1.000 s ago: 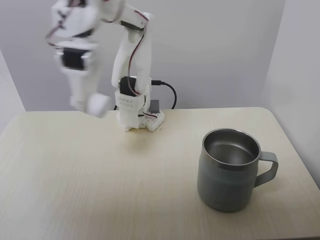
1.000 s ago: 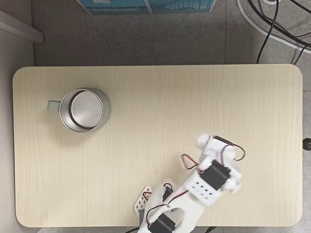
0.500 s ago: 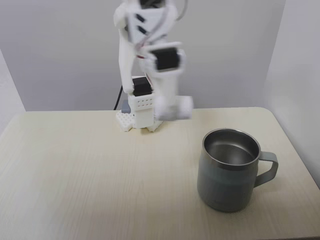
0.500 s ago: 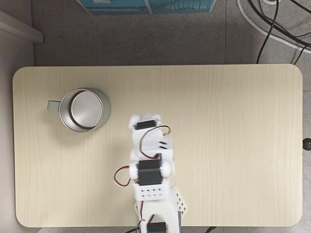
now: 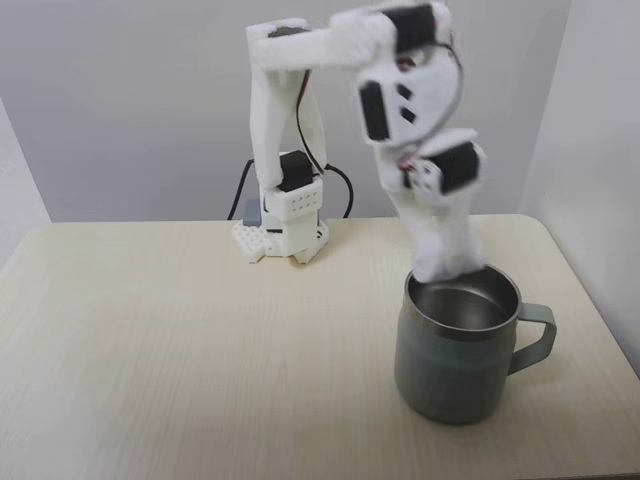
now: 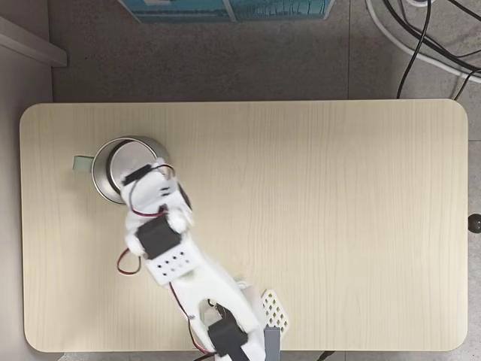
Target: Grasp a dressing and put it in the cup.
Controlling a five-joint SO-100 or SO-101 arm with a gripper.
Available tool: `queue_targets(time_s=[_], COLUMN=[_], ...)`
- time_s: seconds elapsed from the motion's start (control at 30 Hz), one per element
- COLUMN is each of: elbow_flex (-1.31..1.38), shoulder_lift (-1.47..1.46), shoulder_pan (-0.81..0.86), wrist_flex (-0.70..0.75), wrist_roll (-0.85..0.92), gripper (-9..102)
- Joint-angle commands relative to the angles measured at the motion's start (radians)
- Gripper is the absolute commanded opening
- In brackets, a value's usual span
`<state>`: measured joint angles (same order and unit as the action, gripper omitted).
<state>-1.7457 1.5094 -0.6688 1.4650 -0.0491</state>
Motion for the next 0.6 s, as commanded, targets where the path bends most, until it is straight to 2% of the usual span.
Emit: queue_targets(time_s=[0.0,0.13,0.27,0.3,0.57], elbow_flex=[-0.051,-0.054,-0.041,-0.04,-0.017], shoulder_lift=[0.012,0.015,0.015,0.018,0.029], shoulder_pan=[0.0,0.006,0.005,0.006,-0.028], wrist_flex=[-0.011,-0.008,-0.003,-0.003,-0.003], wrist_roll=[-0.011,-0.006,0.014,0.015,0.006], gripper=[0,2,21,23,24])
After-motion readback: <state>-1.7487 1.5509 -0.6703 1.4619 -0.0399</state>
